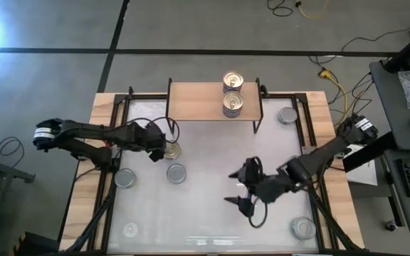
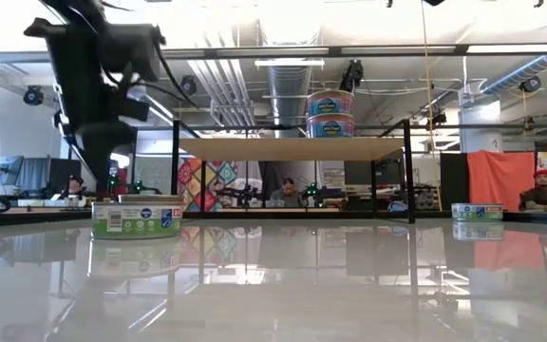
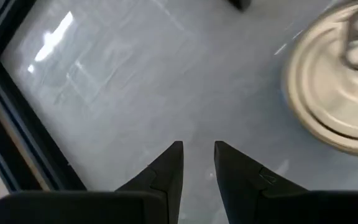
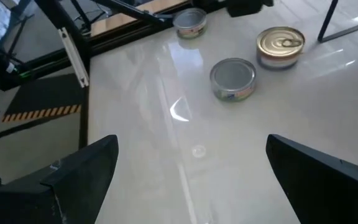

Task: Stack canned seafood by type on shelf
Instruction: Stack the blue-pink tuna can on top of the other blue-pink tuna cans on the shelf

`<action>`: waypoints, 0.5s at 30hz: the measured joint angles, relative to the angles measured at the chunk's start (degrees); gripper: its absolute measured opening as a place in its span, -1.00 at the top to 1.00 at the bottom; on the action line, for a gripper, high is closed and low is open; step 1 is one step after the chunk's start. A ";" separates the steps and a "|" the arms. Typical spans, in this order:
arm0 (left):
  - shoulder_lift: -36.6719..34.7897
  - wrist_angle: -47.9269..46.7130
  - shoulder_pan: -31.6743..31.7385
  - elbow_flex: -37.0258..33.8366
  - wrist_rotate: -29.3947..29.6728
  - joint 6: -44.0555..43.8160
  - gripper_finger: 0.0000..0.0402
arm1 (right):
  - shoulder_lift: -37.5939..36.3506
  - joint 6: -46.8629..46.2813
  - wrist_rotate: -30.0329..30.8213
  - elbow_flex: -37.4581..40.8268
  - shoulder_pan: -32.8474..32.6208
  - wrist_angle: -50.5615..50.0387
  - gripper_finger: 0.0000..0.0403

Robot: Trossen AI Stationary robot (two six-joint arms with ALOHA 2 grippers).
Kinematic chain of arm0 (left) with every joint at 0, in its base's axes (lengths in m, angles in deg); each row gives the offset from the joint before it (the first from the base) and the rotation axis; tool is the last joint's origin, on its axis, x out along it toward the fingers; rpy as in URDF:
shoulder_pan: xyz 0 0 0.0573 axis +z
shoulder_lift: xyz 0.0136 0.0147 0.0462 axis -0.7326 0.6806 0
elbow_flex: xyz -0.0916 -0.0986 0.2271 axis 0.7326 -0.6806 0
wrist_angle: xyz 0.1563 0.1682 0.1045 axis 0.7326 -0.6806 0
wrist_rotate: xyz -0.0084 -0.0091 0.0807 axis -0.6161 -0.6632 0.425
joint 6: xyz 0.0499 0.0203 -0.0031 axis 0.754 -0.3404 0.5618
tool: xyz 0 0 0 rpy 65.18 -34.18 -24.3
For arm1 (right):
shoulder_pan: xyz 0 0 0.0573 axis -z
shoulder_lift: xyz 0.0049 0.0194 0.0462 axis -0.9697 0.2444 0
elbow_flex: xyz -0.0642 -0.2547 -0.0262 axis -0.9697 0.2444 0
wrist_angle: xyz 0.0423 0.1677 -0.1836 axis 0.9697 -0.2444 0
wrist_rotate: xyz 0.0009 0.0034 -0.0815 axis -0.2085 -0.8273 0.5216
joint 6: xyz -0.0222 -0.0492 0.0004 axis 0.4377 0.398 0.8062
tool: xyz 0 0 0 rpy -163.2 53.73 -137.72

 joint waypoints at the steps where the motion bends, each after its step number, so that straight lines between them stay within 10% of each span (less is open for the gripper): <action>1: 0.85 0.15 0.50 0.02 -0.02 -0.45 0.62 | 0.22 -1.05 1.03 0.00 -0.99 0.08 -0.99; 15: 10.33 19.12 -3.19 0.39 -9.83 1.17 0.62 | 1.35 -3.64 5.89 0.00 -4.85 0.06 -0.99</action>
